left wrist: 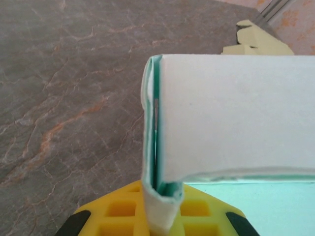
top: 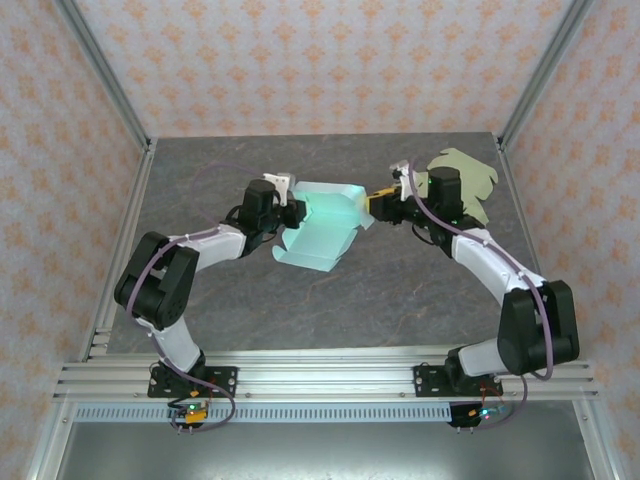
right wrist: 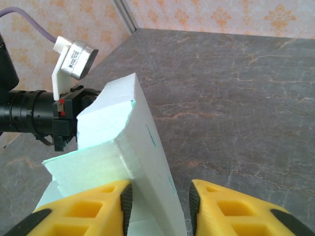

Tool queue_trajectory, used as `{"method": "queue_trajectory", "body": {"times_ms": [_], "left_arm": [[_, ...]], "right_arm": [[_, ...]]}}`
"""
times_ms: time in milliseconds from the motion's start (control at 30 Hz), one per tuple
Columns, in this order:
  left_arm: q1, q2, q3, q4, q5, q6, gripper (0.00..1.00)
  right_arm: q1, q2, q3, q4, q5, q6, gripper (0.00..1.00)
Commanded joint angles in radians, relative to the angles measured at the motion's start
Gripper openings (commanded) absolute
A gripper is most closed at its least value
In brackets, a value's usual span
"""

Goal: Fold the paper box

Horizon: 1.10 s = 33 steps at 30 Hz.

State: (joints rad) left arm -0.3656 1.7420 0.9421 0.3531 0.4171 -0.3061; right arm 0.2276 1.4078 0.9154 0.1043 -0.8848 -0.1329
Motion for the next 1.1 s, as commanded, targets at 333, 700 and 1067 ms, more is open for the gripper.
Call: {"method": "queue_trajectory", "body": {"times_ms": [333,700,1067], "left_arm": [[-0.013,0.029,0.094,-0.059,0.088,-0.001,0.0],[-0.018,0.045,0.115,-0.068,0.088,-0.04,0.0],[-0.036,0.01,0.071,-0.101,-0.072,-0.07,0.0]], "right_arm": [[0.086,-0.03,-0.084,0.136,0.081,0.058,0.34],[0.182,-0.014,-0.113,0.229,0.345,0.074,0.36],[0.238,0.057,-0.061,0.139,0.551,0.029,0.42]]}}
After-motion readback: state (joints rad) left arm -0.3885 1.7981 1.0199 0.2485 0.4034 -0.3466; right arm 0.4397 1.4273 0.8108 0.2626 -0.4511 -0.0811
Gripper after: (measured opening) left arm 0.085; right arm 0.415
